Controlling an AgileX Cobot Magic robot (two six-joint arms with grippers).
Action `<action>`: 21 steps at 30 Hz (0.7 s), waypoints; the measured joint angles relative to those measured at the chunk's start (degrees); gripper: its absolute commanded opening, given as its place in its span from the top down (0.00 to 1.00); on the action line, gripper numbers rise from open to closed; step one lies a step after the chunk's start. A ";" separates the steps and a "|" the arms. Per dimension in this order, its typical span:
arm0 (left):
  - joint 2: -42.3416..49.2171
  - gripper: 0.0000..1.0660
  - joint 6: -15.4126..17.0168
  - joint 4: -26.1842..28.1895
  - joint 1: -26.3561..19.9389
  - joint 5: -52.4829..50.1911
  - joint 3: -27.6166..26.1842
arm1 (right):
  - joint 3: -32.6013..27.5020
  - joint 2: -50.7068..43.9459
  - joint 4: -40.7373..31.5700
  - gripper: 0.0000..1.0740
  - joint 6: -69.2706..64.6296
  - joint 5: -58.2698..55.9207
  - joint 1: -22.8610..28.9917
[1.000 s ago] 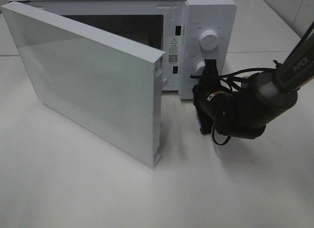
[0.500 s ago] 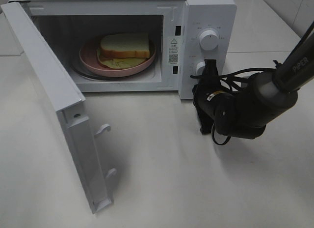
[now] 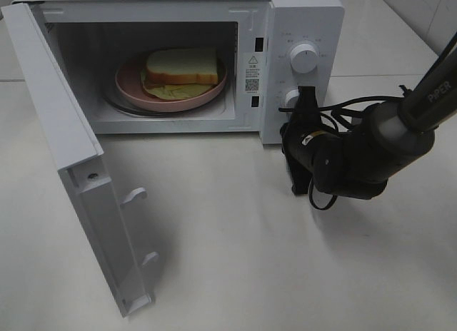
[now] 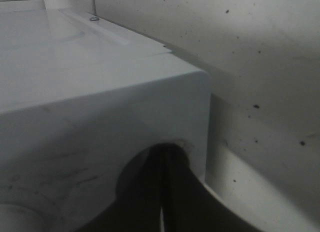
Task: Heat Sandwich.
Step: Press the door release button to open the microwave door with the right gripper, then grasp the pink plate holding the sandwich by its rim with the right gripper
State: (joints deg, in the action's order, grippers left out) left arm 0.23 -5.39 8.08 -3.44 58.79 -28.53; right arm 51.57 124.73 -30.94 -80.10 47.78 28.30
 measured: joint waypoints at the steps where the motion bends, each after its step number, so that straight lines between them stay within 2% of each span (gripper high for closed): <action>1: 0.00 0.05 0.00 0.00 0.00 0.00 0.00 | 0.00 -0.06 0.00 0.98 0.00 -0.17 -0.06; 11: 0.00 0.05 0.00 0.00 0.00 0.00 0.00 | -2.69 -2.86 3.44 0.98 0.06 0.23 -0.80; 21: 0.00 0.05 0.00 0.00 0.00 0.00 0.00 | -10.54 -9.11 4.64 0.97 0.06 1.43 -0.46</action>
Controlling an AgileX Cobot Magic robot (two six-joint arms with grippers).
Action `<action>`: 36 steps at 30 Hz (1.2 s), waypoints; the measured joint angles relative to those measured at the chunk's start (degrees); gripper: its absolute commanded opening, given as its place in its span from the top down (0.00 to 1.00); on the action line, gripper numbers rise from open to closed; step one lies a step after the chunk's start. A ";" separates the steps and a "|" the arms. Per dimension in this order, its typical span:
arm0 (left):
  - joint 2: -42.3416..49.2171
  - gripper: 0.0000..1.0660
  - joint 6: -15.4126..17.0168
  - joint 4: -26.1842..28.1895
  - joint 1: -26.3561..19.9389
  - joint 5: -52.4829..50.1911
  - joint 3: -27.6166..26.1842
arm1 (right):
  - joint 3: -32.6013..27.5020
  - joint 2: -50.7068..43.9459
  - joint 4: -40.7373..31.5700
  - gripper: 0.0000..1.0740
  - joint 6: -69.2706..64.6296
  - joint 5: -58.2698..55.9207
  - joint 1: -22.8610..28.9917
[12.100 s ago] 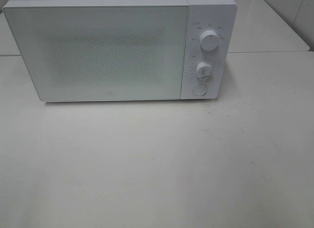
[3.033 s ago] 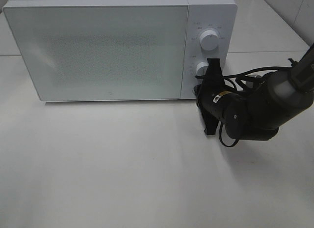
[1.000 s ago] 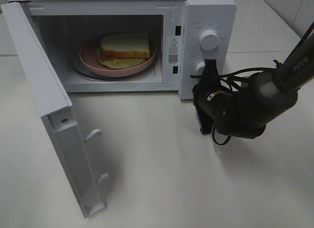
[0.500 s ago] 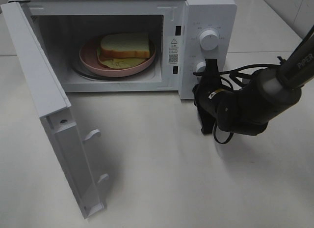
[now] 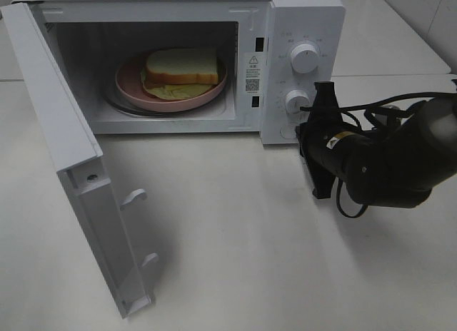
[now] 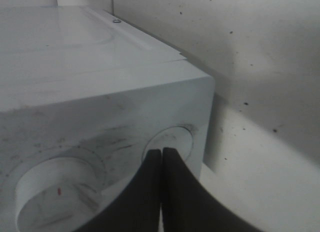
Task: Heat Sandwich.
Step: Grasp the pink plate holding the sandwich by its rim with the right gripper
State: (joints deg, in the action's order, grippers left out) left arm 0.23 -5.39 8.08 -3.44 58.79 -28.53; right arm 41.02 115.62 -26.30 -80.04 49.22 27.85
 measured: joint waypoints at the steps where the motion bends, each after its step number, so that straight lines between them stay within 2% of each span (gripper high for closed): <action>1: 0.00 0.05 0.00 0.00 0.00 0.00 0.00 | -1.78 -1.43 0.11 0.97 0.00 -1.15 0.00; 11: 0.00 0.05 0.00 0.00 0.00 0.00 0.00 | -9.22 -9.68 1.66 0.97 1.49 -5.50 0.06; 18: 0.00 0.05 0.00 0.00 0.00 0.00 0.00 | -10.31 -14.61 3.38 0.97 3.44 -13.87 0.06; 36: 0.00 0.05 0.00 0.00 0.00 0.00 0.00 | -9.97 -25.38 4.18 0.94 35.47 -40.91 0.06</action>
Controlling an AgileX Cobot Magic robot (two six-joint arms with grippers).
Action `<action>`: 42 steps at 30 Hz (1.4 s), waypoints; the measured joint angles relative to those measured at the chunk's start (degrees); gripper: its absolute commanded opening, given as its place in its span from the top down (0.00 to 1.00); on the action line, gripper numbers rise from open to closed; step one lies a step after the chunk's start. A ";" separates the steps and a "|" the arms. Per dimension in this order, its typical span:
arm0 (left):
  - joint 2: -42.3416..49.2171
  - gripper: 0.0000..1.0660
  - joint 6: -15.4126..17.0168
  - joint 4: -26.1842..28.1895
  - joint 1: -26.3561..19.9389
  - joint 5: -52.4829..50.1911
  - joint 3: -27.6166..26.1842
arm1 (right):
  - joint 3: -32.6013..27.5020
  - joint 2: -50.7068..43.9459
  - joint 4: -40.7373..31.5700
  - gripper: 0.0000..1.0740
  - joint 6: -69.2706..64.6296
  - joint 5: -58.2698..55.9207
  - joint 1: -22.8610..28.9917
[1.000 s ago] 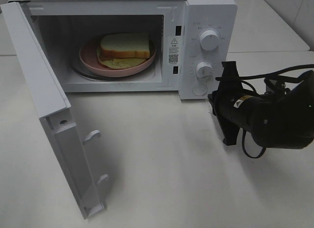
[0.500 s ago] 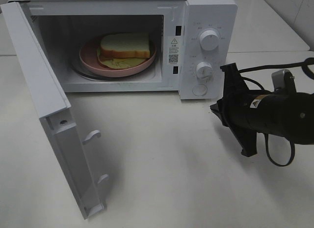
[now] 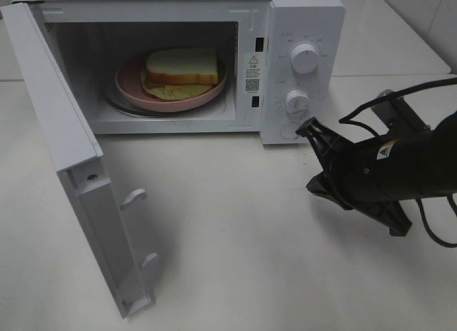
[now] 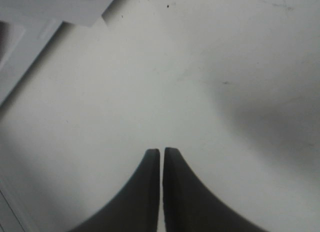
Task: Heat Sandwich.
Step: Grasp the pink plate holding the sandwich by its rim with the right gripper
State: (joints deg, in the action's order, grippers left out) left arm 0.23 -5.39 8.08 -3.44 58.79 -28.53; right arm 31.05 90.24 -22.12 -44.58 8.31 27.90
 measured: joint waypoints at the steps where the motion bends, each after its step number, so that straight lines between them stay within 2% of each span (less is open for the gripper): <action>1: 0.00 0.05 0.00 0.00 0.00 0.00 0.00 | 1.03 -0.52 0.23 0.94 4.18 -3.50 0.00; 8: 0.00 0.05 0.00 0.00 0.00 0.00 0.00 | 5.67 -1.72 0.40 0.92 14.50 -15.36 0.00; 16: 0.00 0.05 0.00 0.00 0.00 0.00 0.00 | 14.32 -1.78 0.52 0.91 28.48 -31.91 0.00; 22: 0.00 0.05 0.00 0.00 0.00 0.00 0.00 | 18.74 -1.78 2.69 0.91 36.04 -40.34 0.00; 26: 0.00 0.05 0.00 0.00 0.00 0.00 0.00 | 22.57 -1.78 5.96 0.90 47.56 -47.44 0.00; 32: 0.00 0.05 0.00 0.00 0.00 0.00 0.00 | 23.26 -1.78 6.65 0.90 58.67 -50.36 0.00; 38: 0.00 0.05 0.00 0.00 0.00 0.00 0.00 | 23.26 -1.78 6.99 0.90 75.06 -52.20 0.00; 40: 0.00 0.05 0.00 0.00 0.00 0.00 0.00 | 23.26 -1.78 7.10 0.89 84.11 -53.17 0.00; 42: 0.00 0.05 0.00 0.00 0.00 0.00 0.00 | 23.26 -1.78 7.10 0.89 86.92 -53.29 0.00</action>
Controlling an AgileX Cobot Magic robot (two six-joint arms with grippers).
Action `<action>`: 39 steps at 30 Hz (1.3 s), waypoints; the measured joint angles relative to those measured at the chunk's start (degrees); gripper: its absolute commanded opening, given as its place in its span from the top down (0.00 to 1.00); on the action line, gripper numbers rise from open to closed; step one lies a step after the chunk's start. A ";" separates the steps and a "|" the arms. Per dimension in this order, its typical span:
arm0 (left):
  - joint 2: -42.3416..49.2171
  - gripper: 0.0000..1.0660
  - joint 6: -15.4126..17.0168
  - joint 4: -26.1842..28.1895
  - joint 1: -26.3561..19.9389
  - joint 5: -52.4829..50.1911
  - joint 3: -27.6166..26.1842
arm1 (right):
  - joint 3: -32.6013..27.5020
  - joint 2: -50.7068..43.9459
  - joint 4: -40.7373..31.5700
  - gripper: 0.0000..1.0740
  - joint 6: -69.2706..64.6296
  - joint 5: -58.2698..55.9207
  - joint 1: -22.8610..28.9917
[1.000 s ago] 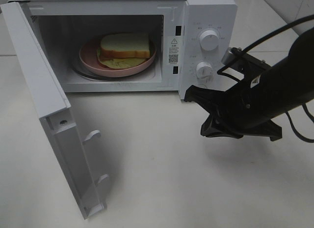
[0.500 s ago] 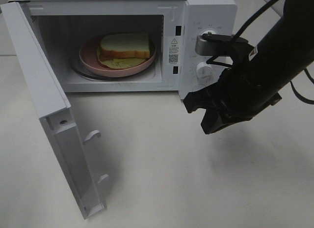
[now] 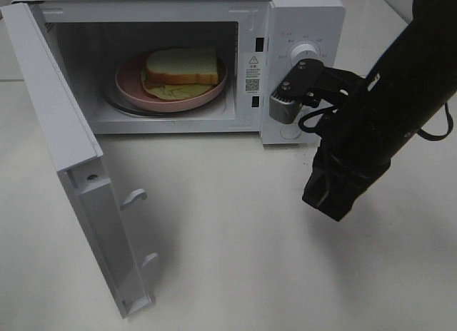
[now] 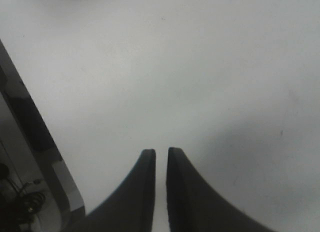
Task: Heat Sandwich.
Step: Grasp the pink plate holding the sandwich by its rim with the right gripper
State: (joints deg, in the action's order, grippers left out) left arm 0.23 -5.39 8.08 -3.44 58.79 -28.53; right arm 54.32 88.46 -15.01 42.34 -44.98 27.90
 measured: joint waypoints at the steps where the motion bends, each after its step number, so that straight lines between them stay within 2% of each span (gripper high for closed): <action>1: 0.00 0.05 0.00 0.00 0.00 0.00 0.00 | 0.00 0.00 0.00 0.88 2.23 0.00 0.00; 6: 0.00 0.05 0.00 0.00 0.00 0.00 0.00 | 0.00 0.00 0.11 0.86 16.62 -0.74 0.00; 10: 0.00 0.05 0.00 0.00 0.00 0.00 0.00 | 0.00 0.00 0.80 0.85 22.46 -0.97 0.00; 15: 0.00 0.05 0.00 0.00 0.00 0.00 0.00 | 0.00 0.00 1.32 0.76 26.53 -1.26 0.00; 17: 0.00 0.05 0.00 0.00 0.00 0.00 0.00 | 0.00 0.00 1.78 0.62 26.59 -1.26 0.00; 18: 0.00 0.05 0.00 0.00 0.00 0.00 0.00 | 0.00 0.00 1.78 0.62 26.59 -1.26 0.00; 19: 0.00 0.05 0.00 0.00 0.00 0.00 0.00 | 0.00 0.00 1.83 0.57 26.59 -1.26 0.00; 20: 0.00 0.05 0.00 0.00 0.00 0.00 0.00 | 0.00 0.00 2.06 0.47 26.59 -1.26 0.00; 21: 0.00 0.05 0.00 0.00 0.00 0.00 0.00 | 0.00 0.00 2.18 0.41 26.59 -1.26 0.00; 22: 0.00 0.05 0.00 0.00 0.00 0.00 0.00 | 0.00 0.00 2.18 0.41 26.59 -1.26 0.00; 23: 0.00 0.05 0.00 0.00 0.00 0.00 0.00 | 0.00 0.00 2.23 0.36 26.59 -1.26 0.00; 24: 0.00 0.05 0.00 0.00 0.00 0.00 0.00 | 0.00 0.00 2.35 0.25 26.59 -1.26 0.00; 28: 0.00 0.05 0.00 0.00 0.00 0.00 0.00 | 0.00 0.00 2.69 0.12 26.59 -1.15 0.00; 39: 0.00 0.05 0.00 0.00 0.00 0.00 0.00 | 0.97 0.00 5.67 0.12 26.53 0.06 0.00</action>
State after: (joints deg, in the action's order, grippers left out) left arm 0.23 -5.39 8.08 -3.44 58.79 -28.53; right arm 55.29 88.46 -9.34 68.87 -44.92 27.90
